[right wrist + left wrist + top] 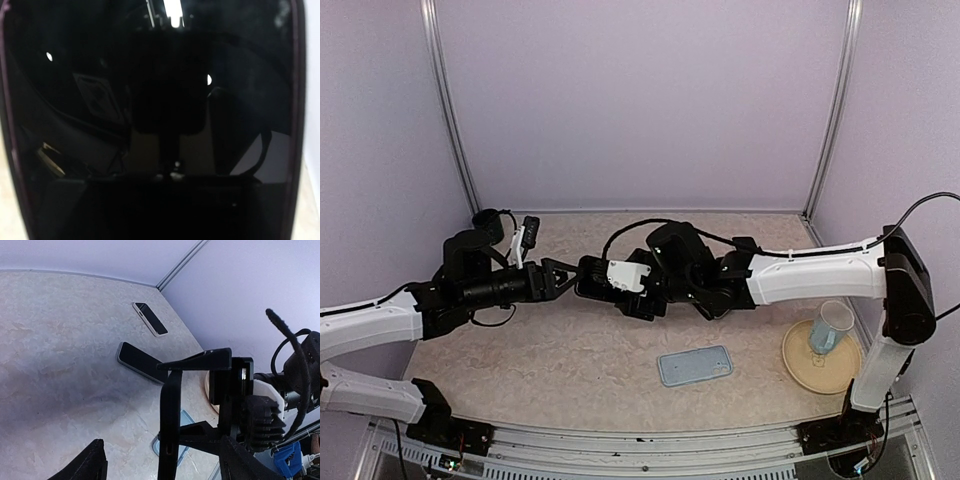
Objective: Put the phone into the phone case
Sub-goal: Press the phone with the phone case.
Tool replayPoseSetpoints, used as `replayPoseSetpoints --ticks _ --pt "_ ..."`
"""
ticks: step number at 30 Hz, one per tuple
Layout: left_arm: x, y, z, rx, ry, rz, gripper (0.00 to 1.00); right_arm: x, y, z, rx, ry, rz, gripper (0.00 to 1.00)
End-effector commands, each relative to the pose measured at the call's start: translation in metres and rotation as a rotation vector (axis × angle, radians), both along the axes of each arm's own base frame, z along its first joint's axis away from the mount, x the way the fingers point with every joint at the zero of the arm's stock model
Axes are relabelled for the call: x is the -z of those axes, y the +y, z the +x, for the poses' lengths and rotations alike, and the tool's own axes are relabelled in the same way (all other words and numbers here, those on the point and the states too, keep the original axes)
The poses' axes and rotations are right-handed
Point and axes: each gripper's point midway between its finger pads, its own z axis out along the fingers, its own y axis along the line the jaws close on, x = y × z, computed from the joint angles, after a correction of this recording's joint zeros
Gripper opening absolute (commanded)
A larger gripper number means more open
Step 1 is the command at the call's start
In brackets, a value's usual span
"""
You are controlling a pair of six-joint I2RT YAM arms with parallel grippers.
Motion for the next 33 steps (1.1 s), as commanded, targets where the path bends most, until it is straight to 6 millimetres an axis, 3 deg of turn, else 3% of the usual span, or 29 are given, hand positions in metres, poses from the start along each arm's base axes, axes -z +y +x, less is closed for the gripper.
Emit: replayPoseSetpoints --ticks 1,8,15,24,33 --pt "0.008 -0.002 -0.007 0.031 0.059 0.003 0.75 -0.037 0.001 0.019 0.079 -0.046 0.082 0.46" --pt "0.015 -0.012 -0.004 0.055 0.08 0.017 0.68 -0.038 0.001 0.026 0.11 -0.057 0.059 0.46" --pt "0.017 -0.017 0.005 0.049 0.073 0.032 0.41 -0.036 -0.002 0.026 0.119 -0.059 0.042 0.46" --pt "0.005 -0.019 0.009 0.058 0.038 0.011 0.45 -0.028 -0.002 0.026 0.121 -0.063 0.012 0.46" --pt "0.009 -0.022 0.008 0.069 0.057 0.014 0.18 -0.022 0.001 0.028 0.132 -0.066 -0.013 0.45"
